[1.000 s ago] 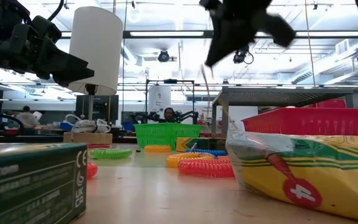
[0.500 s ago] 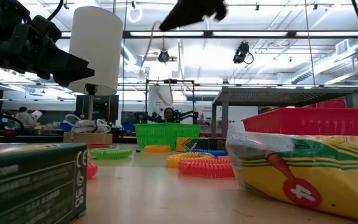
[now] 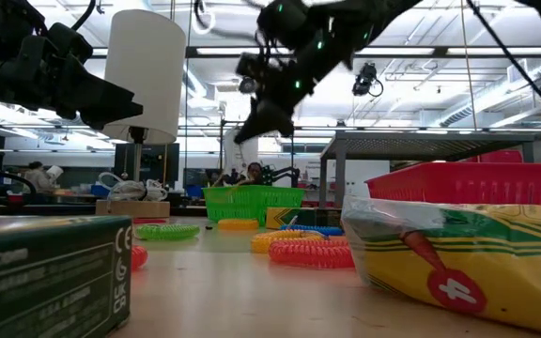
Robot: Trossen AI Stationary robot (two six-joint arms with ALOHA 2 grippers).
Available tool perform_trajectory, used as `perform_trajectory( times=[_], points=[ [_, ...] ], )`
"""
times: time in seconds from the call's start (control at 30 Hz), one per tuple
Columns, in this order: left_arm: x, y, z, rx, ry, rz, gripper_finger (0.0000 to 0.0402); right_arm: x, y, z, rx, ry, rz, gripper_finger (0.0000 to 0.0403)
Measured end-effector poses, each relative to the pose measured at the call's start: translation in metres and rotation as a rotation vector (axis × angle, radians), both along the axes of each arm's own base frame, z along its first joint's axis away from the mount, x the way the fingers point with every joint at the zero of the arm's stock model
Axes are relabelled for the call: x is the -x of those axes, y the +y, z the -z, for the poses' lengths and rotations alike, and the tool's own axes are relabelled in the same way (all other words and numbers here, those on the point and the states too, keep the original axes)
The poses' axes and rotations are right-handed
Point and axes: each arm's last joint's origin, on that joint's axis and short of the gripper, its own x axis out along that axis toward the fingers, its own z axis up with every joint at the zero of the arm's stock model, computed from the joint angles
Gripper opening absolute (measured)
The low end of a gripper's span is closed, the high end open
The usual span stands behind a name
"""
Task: Pick & Place Office Desk Supplies
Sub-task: Put the yellow rubber band into the green bin
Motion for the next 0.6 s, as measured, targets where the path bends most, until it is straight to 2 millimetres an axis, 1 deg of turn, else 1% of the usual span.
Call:
perform_trajectory(
  times=[0.1, 0.2, 0.5, 0.6],
  points=[
    [0.000, 0.000, 0.000, 0.000, 0.000, -0.001, 0.0238, 0.000, -0.011, 0.011, -0.016, 0.030, 0.014, 0.0000],
    [0.000, 0.000, 0.000, -0.011, 0.004, -0.006, 0.0238, 0.000, -0.016, 0.017, -0.034, 0.049, 0.011, 0.0005],
    [-0.001, 0.001, 0.003, -0.014, 0.034, -0.027, 0.0238, 0.006, -0.030, 0.021, -0.076, 0.087, 0.071, 0.0016],
    [-0.002, 0.001, 0.004, -0.014, 0.043, -0.027, 0.0238, 0.008, -0.028, 0.023, -0.105, 0.106, 0.048, 0.0031]
  ],
)
